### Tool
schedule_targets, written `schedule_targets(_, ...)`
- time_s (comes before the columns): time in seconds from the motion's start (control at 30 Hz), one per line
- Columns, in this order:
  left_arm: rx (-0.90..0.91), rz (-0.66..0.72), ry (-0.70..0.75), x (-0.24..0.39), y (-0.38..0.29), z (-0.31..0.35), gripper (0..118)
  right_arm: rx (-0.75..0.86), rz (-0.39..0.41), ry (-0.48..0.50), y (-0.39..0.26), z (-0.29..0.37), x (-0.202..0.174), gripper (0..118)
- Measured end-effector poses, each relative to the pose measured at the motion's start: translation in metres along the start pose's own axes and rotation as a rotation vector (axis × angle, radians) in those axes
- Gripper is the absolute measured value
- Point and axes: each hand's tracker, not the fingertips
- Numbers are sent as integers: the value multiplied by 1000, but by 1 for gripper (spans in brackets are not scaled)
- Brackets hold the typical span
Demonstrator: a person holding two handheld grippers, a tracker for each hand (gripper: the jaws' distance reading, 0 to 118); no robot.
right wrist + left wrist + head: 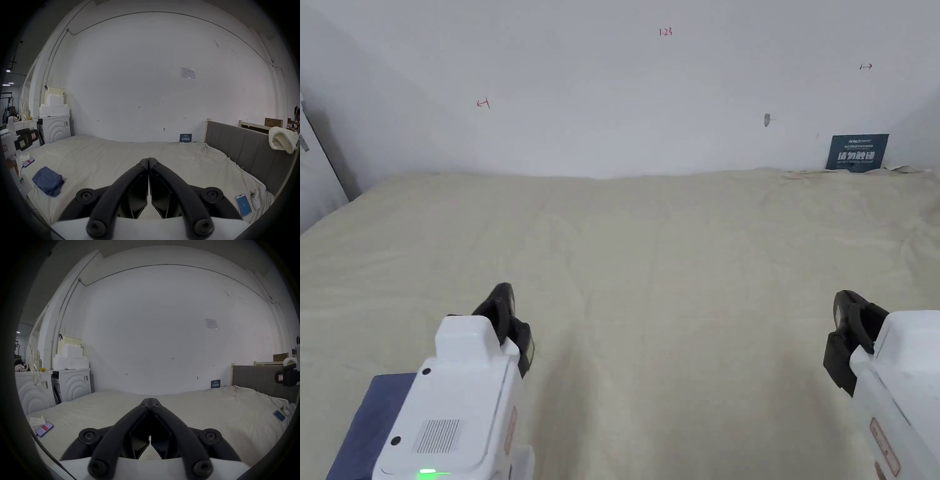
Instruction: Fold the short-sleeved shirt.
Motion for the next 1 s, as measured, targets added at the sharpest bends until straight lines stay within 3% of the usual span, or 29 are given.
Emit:
schedule_targets(0.43, -31, -50, -22, 29, -32, 7, 0, 27, 18, -53, -21, -1, -11, 0)
schedule_targets(1.0, -44, -42, -19, 27, -31, 6, 0, 18, 24, -49, -20, -1, -13, 0)
